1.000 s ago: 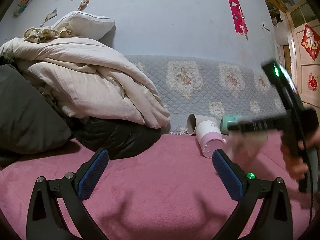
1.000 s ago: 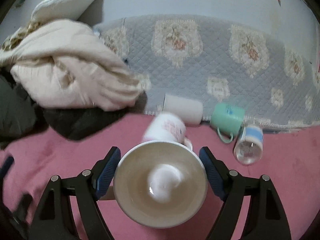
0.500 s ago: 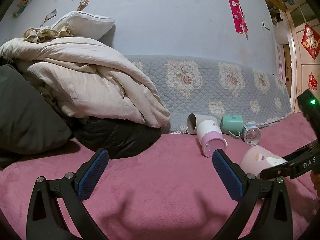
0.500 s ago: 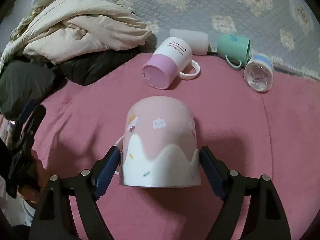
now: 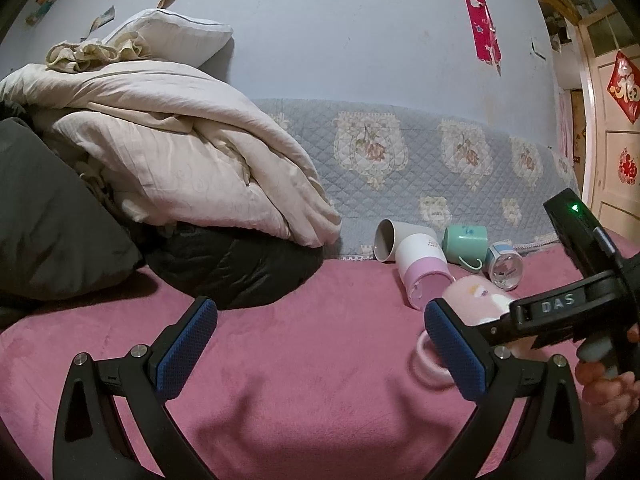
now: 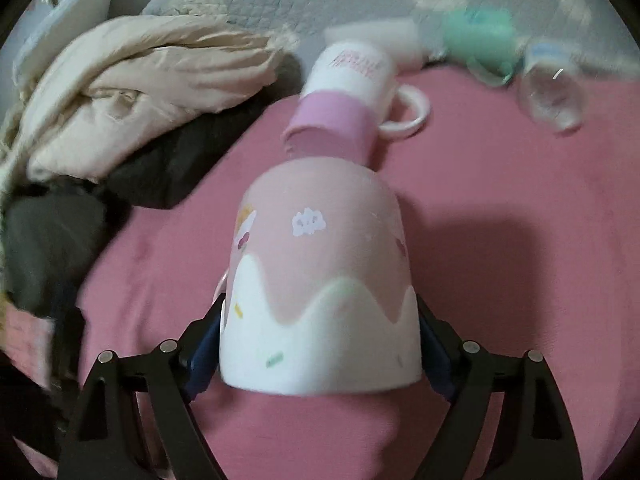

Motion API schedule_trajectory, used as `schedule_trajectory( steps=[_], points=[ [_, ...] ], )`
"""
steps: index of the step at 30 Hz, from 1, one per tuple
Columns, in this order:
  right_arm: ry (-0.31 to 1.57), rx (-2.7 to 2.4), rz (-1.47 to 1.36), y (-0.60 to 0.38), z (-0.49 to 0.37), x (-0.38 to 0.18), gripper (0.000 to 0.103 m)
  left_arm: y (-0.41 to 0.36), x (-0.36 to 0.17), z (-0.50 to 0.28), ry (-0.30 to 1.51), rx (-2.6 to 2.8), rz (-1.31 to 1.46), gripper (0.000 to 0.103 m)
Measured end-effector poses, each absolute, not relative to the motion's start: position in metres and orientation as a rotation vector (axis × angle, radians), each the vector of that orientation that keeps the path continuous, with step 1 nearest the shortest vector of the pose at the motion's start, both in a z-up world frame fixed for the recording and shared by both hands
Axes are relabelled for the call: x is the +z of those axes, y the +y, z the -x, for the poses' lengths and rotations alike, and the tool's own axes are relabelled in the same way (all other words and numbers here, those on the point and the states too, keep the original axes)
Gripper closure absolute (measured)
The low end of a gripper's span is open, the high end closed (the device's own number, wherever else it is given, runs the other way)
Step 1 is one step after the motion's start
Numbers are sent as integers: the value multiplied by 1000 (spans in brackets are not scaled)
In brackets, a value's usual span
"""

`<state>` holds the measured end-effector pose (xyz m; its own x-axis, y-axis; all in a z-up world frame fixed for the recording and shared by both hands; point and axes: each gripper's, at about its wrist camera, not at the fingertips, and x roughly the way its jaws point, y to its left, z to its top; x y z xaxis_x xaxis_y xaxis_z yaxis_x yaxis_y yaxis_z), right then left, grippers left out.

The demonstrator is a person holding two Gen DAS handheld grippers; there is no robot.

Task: Flip cup upright
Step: 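Grasp the mug rim with the left tool while the right tool releases and withdraws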

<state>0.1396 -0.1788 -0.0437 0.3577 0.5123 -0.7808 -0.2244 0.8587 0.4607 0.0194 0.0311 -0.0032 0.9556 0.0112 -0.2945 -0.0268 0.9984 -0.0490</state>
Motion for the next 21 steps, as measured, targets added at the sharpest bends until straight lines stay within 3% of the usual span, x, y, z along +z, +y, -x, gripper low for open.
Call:
schedule_trajectory(
  steps=[5,10,14,21],
  points=[
    [962,538,-94,-169,-110,-27,17,29,-3,-19,288,23,41,0],
    [764,563,-92,-200,-87,-4,15,28,-3,-21,297,23,32,0],
    [519,378,-74,-240,-63,9,0,27,-3,-20,285,26,26,0],
    [299,86,44,-282,-41,-7,0,16,3,-13,263,70,-28,0]
  ],
)
